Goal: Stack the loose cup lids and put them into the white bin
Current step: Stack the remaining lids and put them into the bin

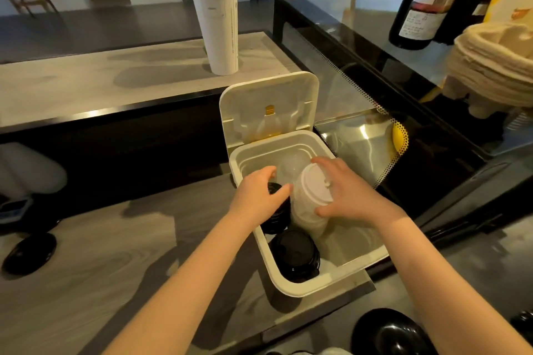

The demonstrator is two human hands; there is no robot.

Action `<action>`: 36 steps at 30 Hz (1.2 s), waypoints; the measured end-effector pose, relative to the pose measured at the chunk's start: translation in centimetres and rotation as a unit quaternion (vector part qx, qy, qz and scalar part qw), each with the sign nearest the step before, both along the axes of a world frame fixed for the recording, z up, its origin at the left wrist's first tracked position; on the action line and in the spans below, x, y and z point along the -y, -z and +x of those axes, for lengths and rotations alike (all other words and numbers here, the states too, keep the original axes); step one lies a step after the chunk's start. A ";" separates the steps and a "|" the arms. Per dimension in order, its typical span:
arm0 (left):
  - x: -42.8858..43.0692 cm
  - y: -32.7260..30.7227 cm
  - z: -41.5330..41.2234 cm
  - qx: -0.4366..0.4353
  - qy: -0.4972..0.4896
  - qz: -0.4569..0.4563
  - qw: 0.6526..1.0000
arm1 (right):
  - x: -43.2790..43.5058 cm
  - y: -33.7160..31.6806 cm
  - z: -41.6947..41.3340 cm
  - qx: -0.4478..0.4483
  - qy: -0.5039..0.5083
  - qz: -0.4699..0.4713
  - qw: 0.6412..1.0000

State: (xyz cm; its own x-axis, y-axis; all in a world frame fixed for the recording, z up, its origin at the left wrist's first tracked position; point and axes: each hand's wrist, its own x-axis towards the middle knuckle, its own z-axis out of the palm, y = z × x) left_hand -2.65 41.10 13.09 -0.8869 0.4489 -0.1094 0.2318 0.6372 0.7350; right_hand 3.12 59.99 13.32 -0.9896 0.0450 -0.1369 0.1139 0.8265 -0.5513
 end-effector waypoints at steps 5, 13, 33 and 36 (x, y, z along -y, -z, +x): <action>2.8 1.9 -0.6 -0.150 0.163 -0.270 0.937 | 0.3 1.2 -1.3 0.060 -0.067 0.100 0.991; -1.4 2.7 -3.0 -0.123 0.301 -0.526 0.786 | 0.5 3.2 -2.9 0.098 -0.093 0.211 0.968; -1.7 2.5 -3.0 -0.094 0.292 -0.515 0.800 | 2.2 2.8 -2.5 0.080 -0.130 0.409 0.900; -0.9 1.6 -2.5 -0.117 0.283 -0.477 0.824 | 2.2 2.9 -2.3 0.075 -0.113 0.408 0.903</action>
State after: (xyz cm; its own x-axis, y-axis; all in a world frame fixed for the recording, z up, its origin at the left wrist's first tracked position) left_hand -5.10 41.99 11.48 -0.6112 0.6067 -0.5083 0.7549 0.6397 -0.1442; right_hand 0.86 57.80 10.47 -0.9590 -0.0097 -0.2832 -0.0860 0.9622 0.2584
